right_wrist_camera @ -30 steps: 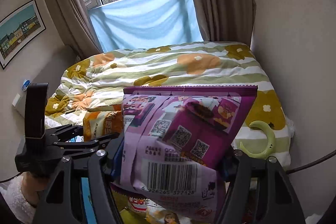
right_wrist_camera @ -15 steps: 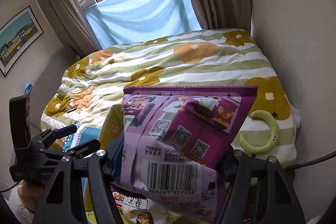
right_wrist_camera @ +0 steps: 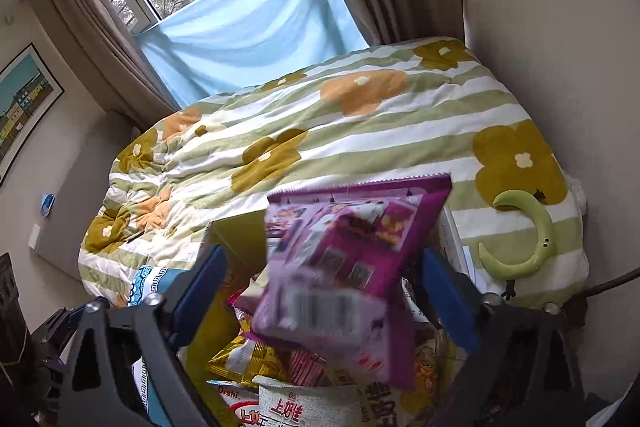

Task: Organize snacks
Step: 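Carry both packs over the box and release them inside, then move both tools to the last two snacks on the blue cloth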

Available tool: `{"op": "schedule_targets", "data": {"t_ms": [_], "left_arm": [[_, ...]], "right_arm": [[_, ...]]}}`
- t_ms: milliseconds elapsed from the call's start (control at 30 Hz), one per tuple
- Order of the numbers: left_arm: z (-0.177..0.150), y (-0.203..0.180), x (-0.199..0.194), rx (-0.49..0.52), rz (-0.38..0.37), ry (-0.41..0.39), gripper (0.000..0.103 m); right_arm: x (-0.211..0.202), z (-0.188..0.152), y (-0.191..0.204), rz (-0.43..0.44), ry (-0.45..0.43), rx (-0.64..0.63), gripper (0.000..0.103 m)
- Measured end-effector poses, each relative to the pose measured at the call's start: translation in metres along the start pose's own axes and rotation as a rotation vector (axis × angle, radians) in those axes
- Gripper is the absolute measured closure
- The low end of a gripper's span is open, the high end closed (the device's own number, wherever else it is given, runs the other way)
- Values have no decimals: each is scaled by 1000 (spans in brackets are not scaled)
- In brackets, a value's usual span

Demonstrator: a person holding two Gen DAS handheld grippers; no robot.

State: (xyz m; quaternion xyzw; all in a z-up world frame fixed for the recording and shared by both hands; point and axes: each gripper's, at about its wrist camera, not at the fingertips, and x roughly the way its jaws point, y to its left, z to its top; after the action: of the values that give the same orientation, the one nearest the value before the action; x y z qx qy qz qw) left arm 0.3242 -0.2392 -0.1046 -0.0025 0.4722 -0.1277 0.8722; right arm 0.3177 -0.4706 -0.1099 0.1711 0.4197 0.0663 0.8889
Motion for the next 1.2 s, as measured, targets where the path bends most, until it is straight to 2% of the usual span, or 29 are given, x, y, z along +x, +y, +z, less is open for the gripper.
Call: {"op": "schedule_targets", "data": {"t_ms": [133,267,600,800,967,1200], "left_arm": [[-10,1,1,-4,-3,13,1],[-16,2,-1,-12,-9,18,1],[-27,15,-38,-30,27,-23,1],[-35,47,-64,-39,32,-68,1],[-40,84,-73,-30,-4,-71,1],[-45,136,-83,86,-89,-37,1]], "right_arm": [[-12,-12,-1,6,-46,-3,0],[-19,-19,-2,-6,-48,-35,0],[-53,-23,15,6,-87,-127,0],[-74,-30,41,16,-110,-167,0],[-84,-46,74,-9,-137,-175,0],[-92,-79,135,-90,-169,-146,0]]}}
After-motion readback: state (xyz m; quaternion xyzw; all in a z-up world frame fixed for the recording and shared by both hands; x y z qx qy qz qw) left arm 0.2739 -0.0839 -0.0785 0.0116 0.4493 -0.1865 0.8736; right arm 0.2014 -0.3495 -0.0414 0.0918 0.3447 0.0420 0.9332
